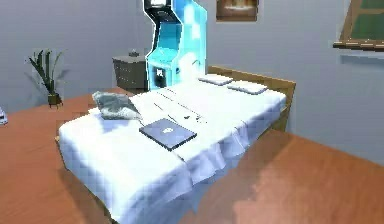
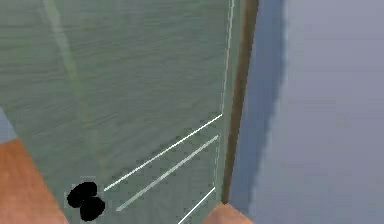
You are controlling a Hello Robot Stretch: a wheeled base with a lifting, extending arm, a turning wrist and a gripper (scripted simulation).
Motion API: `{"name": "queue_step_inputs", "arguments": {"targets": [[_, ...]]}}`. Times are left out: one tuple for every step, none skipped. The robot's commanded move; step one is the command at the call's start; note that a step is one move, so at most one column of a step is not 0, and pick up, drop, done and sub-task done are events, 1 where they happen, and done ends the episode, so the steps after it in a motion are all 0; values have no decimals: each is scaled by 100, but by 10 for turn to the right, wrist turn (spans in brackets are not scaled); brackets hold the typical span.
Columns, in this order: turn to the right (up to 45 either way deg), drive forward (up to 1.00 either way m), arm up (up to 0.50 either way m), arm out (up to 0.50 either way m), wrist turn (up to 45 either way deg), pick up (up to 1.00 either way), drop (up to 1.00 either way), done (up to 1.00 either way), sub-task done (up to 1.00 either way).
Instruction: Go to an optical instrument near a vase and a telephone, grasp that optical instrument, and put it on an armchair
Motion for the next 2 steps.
{"name": "queue_step_inputs", "arguments": {"targets": [[450,0,0,0,0,0,0,0,0],[450,0,0,0,0,0,0,0,0]]}}
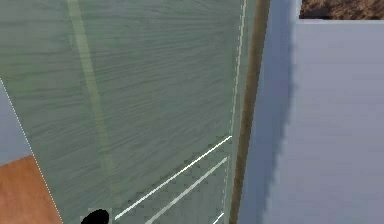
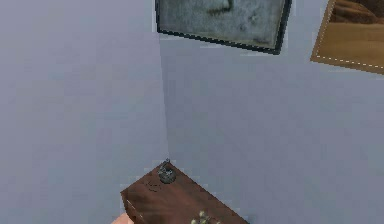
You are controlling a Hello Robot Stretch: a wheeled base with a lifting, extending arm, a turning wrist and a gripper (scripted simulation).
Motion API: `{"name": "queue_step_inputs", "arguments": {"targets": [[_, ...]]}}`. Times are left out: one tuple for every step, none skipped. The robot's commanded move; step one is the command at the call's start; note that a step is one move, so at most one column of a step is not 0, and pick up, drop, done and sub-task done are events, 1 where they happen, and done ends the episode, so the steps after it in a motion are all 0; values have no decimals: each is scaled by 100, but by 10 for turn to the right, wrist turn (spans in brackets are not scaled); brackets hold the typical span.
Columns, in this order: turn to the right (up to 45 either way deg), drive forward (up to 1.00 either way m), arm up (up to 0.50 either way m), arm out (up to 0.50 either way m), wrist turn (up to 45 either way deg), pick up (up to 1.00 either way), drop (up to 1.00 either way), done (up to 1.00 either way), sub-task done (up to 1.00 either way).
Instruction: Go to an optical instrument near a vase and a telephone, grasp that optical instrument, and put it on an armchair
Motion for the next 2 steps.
{"name": "queue_step_inputs", "arguments": {"targets": [[60,0,0,0,0,0,0,0,0],[0,0,38,0,0,0,0,0,0]]}}
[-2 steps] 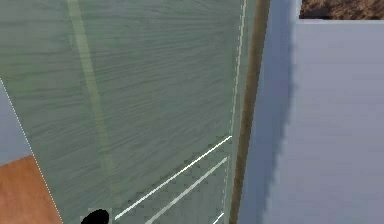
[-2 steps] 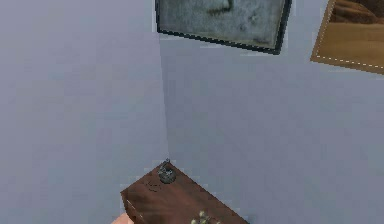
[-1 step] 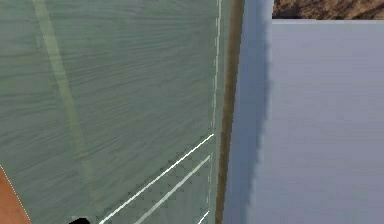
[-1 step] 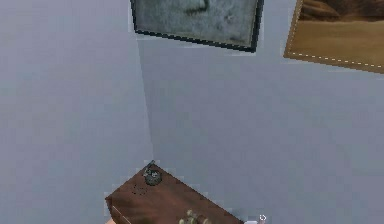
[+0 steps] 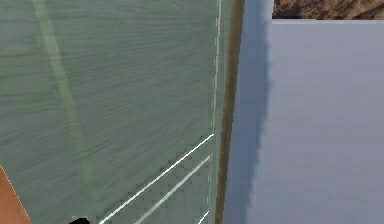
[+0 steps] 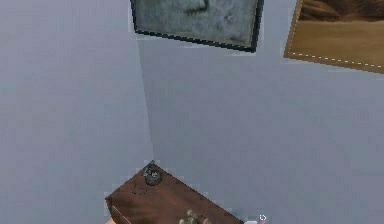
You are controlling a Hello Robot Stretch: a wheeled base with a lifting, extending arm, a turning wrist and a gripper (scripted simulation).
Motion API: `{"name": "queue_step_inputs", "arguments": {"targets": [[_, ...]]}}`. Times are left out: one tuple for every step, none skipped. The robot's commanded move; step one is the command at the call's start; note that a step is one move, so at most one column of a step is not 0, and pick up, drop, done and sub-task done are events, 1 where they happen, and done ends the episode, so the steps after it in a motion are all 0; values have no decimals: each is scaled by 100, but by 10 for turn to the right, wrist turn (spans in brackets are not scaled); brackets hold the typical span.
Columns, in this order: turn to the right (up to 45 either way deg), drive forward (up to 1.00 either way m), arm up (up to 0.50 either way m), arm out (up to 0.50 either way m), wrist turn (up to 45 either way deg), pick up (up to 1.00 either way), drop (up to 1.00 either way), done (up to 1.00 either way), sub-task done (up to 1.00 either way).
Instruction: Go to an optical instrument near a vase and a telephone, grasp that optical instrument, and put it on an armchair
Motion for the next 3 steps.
{"name": "queue_step_inputs", "arguments": {"targets": [[0,0,0,26,0,0,0,0,0],[0,0,0,0,450,0,0,0,0],[0,0,0,0,450,0,0,0,0]]}}
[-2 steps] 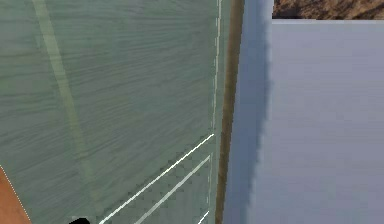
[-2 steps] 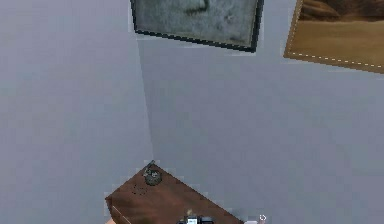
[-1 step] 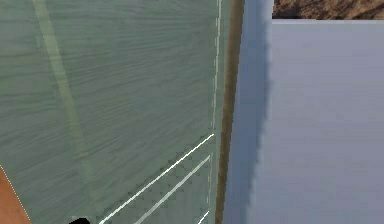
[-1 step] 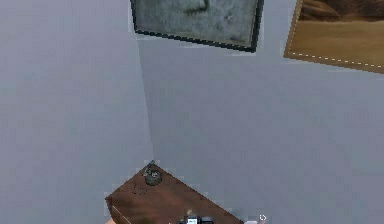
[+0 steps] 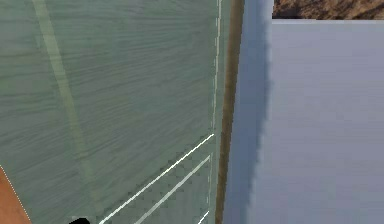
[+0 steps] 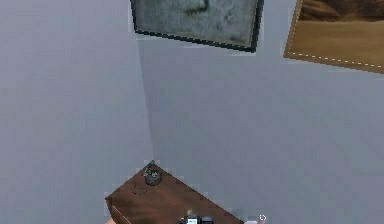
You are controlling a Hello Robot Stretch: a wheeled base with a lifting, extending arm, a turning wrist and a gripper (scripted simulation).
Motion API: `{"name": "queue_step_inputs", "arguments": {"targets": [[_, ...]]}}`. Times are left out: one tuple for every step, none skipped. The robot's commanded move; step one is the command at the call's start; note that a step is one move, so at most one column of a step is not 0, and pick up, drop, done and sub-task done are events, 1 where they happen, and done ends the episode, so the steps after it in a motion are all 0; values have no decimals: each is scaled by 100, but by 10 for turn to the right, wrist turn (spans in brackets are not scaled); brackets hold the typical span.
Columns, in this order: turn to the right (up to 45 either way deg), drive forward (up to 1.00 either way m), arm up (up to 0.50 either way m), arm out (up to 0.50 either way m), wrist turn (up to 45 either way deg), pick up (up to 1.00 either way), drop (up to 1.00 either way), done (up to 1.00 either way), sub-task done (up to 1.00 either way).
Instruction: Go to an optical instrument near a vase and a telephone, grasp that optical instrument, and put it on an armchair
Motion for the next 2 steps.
{"name": "queue_step_inputs", "arguments": {"targets": [[0,0,0,0,450,0,0,0,0],[0,0,0,0,450,0,0,0,0]]}}
